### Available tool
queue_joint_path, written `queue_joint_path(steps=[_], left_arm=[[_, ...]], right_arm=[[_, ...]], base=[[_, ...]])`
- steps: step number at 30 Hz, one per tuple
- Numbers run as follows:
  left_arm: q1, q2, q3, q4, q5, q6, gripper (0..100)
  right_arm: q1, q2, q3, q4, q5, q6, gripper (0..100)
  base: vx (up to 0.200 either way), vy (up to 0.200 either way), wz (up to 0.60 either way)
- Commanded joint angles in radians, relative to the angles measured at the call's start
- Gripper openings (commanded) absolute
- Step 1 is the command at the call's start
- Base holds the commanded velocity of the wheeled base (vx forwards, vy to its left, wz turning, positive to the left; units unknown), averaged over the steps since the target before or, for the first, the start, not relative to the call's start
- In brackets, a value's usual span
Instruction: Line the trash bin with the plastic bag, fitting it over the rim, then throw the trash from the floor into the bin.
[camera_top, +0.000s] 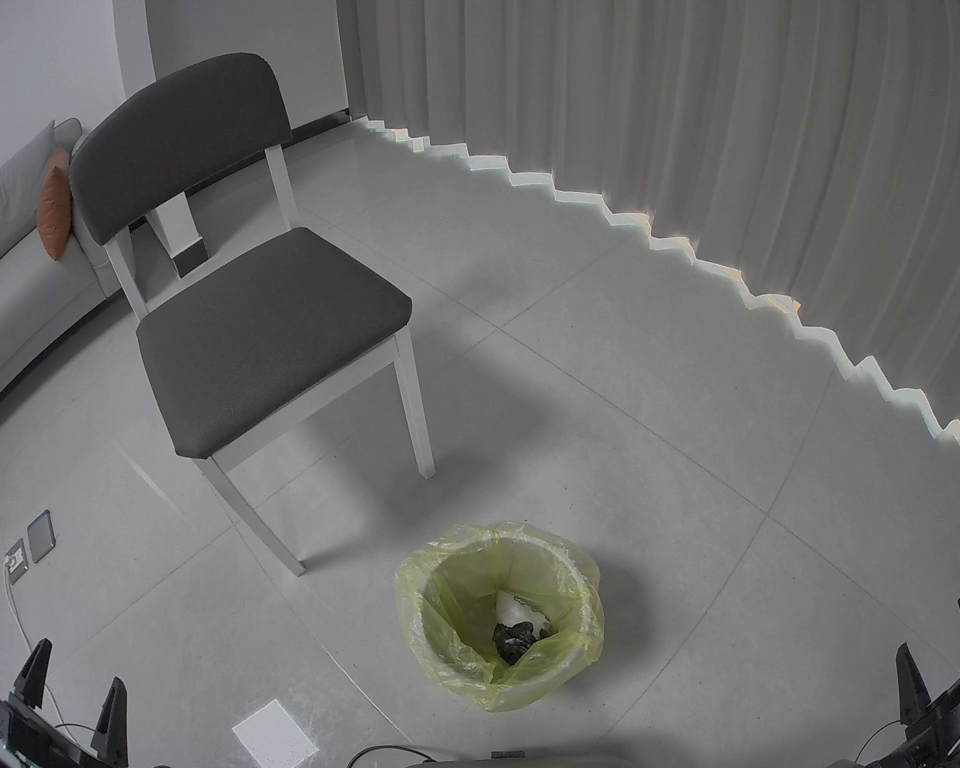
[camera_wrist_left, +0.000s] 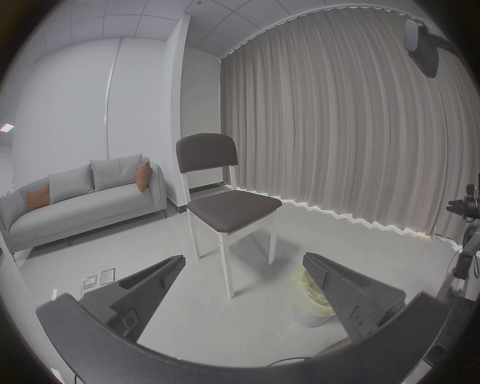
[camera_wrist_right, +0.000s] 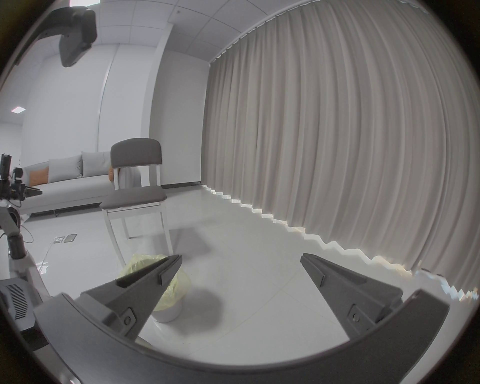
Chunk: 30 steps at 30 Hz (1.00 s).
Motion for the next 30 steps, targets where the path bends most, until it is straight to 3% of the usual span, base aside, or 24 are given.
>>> queue_joint_path(steps=[1, 5, 8, 13, 16, 18, 30], left_arm=[[-0.001, -0.011, 0.018, -0.001, -0.002, 0.001, 100], [-0.003, -0.011, 0.018, -0.005, 0.0, -0.028, 100], [0.0, -0.011, 0.018, -0.007, -0.002, -0.014, 100], [-0.001, -0.011, 0.018, -0.007, -0.006, -0.014, 100], [0.0, -0.011, 0.018, -0.007, -0.011, -0.003, 100], [0.002, -0.011, 0.018, -0.007, -0.016, 0.0, 100], [-0.003, -0.011, 0.018, -0.005, -0.04, 0.014, 100]], right_arm=[[-0.001, -0.012, 0.017, 0.023, -0.014, 0.017, 100], [-0.001, -0.012, 0.016, 0.049, -0.029, 0.08, 100], [0.001, -0.011, 0.017, 0.049, -0.115, 0.129, 100], [0.001, -0.011, 0.016, 0.052, -0.106, 0.106, 100], [0.001, -0.011, 0.016, 0.051, -0.041, 0.07, 100], [0.001, -0.011, 0.017, 0.048, -0.035, 0.07, 100], [0.001, -0.011, 0.017, 0.049, -0.097, 0.101, 100]], base=[[0.0, 0.0, 0.0], [0.0, 0.0, 0.0], [0.0, 0.0, 0.0], [0.0, 0.0, 0.0], [0.0, 0.0, 0.0], [0.0, 0.0, 0.0], [0.0, 0.0, 0.0]])
